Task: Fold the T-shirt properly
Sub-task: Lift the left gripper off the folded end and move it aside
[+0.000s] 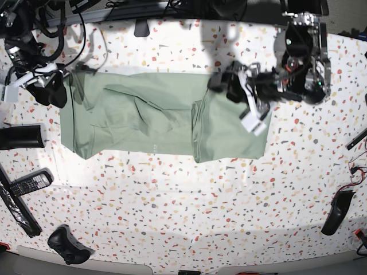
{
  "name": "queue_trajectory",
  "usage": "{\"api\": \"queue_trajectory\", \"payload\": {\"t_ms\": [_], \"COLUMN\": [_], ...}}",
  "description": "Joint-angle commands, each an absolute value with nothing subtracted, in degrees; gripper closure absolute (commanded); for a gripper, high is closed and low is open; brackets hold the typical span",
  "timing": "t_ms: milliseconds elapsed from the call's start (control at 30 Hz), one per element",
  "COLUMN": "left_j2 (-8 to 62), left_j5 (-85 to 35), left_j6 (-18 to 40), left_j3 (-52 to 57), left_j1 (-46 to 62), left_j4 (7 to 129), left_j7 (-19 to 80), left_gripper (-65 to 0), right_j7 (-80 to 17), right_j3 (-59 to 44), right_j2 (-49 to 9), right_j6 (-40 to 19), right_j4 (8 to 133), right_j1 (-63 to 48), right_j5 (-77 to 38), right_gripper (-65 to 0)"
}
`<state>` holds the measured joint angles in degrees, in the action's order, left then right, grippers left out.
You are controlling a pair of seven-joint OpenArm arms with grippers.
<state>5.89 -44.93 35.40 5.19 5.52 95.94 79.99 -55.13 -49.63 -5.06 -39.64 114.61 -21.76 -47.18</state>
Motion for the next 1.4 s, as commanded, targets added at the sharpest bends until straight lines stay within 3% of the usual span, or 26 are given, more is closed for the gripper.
{"api": "queue_trajectory", "payload": {"t_ms": [0, 167, 267, 667, 933, 1100, 1367], "left_j2": [5.89, 5.85, 4.99, 3.99, 3.14, 2.87, 2.90], "left_j5": [-46.96, -57.10, -60.12, -54.96, -50.59, -51.64, -51.62], "left_j6": [35.64, 35.70, 38.70, 38.63, 38.61, 38.59, 38.61], "left_j3": [5.19, 5.19, 5.19, 5.26, 5.19, 5.19, 5.19], "left_j1": [5.87, 10.68, 11.31, 7.44, 7.94, 8.73, 8.86], "left_j4": [96.86, 96.86, 96.86, 101.01, 101.97, 101.97, 101.97], "left_j7": [77.95, 77.43, 77.47, 76.07, 69.80, 69.78, 69.58], "left_gripper": [-38.3, -38.2, -38.3, -38.2, -38.3, -38.3, -38.3], "right_j7": [-53.58, -53.10, -52.84, -51.00, -51.86, -49.19, -46.57], "right_j3": [-49.87, -49.87, -49.87, -49.87, -49.80, -49.47, -49.47], "right_j2": [-5.69, -5.69, -5.69, -5.72, -6.20, -8.40, -9.10], "right_j6": [-40.00, -40.00, -40.00, -40.00, -40.00, -40.00, -40.00], "right_j4": [115.77, 115.77, 115.77, 115.77, 115.61, 115.59, 109.32], "right_j1": [-21.61, -21.61, -21.58, -21.58, -16.53, -16.03, -8.99], "right_j5": [-48.66, -48.69, -48.66, -48.69, -45.06, -45.17, -40.34], "right_gripper": [-28.6, -28.6, -28.6, -28.6, -28.8, -42.0, -41.8]}}
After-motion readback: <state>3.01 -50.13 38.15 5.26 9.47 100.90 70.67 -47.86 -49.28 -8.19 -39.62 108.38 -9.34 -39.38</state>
